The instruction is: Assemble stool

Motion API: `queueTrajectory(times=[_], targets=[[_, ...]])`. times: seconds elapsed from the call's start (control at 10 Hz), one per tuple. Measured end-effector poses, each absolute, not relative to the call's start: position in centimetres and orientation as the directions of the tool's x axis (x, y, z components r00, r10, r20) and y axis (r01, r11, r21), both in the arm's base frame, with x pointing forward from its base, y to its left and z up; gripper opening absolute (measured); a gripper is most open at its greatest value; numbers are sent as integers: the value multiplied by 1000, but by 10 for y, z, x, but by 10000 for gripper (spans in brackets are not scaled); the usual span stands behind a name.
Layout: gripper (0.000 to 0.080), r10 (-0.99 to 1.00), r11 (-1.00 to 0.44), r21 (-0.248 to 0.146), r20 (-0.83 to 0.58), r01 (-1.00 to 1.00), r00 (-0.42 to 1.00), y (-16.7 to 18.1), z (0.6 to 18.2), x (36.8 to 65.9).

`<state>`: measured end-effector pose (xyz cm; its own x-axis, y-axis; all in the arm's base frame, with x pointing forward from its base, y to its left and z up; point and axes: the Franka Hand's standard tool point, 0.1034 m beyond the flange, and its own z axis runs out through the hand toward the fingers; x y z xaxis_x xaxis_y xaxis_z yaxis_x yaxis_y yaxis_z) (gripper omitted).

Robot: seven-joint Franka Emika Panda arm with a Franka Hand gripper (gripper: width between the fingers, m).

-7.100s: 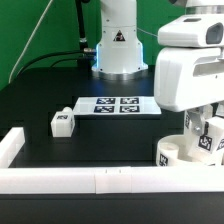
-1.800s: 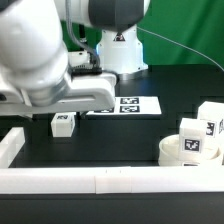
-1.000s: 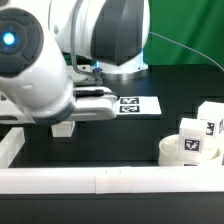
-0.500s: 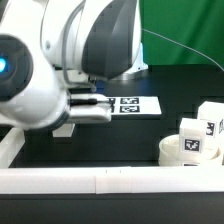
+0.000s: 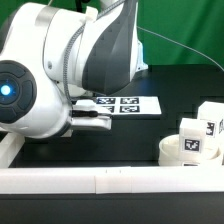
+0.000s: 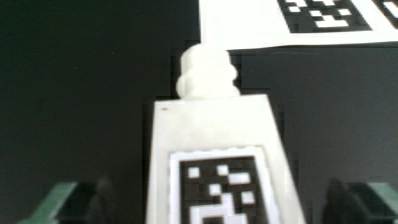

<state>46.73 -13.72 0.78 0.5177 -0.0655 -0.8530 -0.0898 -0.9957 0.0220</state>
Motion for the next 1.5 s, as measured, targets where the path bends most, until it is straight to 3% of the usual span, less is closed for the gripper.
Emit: queueTrajectory(times=[0.1,0.2,0.3,0.9,1.2,1.3,1.5], targets=[[441,-66,-996,22,-853,-90,518,-137,8,467],[441,-66,-996,22,-853,-91,517,-137,8,467],[334,-66,-996,22,-853,-91,517,-137,8,467],[334,-66,-996,22,-851,-91,521,-137,10,469],[334,-159,-979,66,-833,-191,530,-111,82,490],[334,-170,-977,77,-839,-197,517,-109,83,490],[334,-173,-980,68,-744,-184,645,-111,77,506]])
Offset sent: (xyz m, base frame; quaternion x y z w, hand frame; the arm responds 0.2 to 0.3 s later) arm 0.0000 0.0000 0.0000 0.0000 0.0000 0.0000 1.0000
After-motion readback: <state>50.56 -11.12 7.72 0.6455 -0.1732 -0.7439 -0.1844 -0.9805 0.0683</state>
